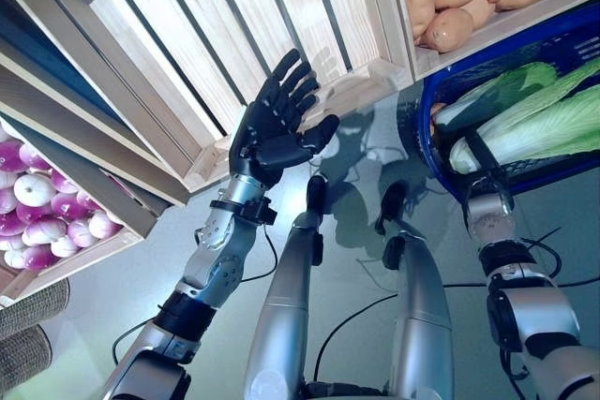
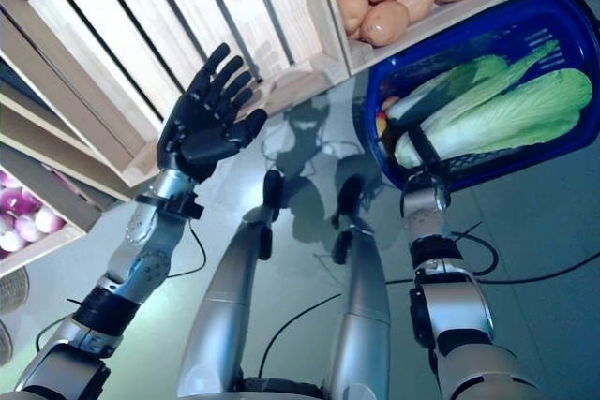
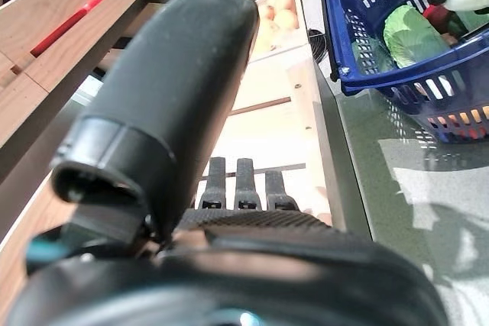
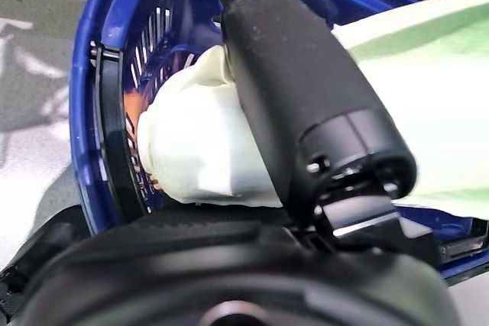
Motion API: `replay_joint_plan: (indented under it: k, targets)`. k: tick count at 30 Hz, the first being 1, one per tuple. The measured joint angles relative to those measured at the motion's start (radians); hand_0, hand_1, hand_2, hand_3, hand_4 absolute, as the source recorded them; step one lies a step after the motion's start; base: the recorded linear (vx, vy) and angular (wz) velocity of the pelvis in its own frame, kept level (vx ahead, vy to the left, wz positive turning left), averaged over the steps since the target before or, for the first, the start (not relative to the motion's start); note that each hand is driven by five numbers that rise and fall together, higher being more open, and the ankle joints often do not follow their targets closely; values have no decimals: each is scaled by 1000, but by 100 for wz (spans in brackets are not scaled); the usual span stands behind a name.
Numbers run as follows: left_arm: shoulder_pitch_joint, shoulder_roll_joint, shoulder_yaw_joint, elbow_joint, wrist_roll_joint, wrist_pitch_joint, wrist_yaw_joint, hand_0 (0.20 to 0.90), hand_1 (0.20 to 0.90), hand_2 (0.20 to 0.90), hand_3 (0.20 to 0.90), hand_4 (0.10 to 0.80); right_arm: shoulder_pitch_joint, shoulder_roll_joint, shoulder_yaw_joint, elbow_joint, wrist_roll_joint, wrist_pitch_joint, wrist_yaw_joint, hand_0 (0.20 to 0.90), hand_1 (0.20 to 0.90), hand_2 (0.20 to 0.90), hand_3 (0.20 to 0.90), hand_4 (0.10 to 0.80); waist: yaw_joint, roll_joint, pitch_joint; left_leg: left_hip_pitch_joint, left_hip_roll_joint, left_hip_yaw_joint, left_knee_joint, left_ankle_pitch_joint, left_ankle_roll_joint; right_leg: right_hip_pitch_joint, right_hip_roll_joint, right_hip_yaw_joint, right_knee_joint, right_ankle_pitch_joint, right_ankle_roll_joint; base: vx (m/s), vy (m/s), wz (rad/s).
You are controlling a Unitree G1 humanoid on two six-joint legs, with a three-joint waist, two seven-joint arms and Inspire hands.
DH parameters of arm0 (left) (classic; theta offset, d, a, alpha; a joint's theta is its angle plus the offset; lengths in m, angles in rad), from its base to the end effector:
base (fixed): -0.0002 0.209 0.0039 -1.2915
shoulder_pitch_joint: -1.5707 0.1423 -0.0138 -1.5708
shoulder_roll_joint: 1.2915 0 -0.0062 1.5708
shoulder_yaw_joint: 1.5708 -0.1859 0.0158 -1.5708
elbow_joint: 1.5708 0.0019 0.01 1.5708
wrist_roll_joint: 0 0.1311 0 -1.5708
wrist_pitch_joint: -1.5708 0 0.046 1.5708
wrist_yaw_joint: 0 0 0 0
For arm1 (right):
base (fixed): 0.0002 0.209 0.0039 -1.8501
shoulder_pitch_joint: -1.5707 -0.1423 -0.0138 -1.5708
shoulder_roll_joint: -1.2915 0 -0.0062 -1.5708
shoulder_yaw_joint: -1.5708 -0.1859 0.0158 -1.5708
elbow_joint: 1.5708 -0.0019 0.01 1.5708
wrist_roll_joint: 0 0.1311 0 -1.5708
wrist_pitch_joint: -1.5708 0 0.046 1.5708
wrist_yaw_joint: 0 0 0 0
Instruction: Put vegetables into the basket
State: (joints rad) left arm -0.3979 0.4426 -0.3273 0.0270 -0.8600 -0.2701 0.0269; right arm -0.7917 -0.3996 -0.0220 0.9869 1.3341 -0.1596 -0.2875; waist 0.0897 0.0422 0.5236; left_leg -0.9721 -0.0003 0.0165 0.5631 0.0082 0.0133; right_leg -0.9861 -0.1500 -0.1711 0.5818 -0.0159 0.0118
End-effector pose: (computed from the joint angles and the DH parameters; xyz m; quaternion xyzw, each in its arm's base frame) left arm 0.2559 0.1584 0.1264 -0.1986 -0.1913 -0.1728 0.9456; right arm 0.3253 -0.2389 0.1023 0.4658 0.0255 -0.2678 0.8430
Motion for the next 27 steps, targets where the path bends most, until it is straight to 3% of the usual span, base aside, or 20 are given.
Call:
replay_joint_plan:
  k: [16, 27]
  targets:
    - [7, 0, 0, 4, -39, -1, -57, 900, 900, 900, 900, 800, 4, 1, -2, 7, 9, -12, -47, 900, 900, 900, 900, 800, 11, 0, 0, 19, -1, -6, -13, 3, -5, 16, 2, 0, -4, -3, -3, 27, -20, 0]
    - [75, 2, 1, 4, -59, -1, -137, 900, 900, 900, 900, 800, 103, 59, -6, 29, 10, -118, -75, 900, 900, 900, 900, 800, 7, 0, 0, 216, -2, -5, -111, 8, -11, 203, 10, -3, -92, 0, 6, 27, 38, -2]
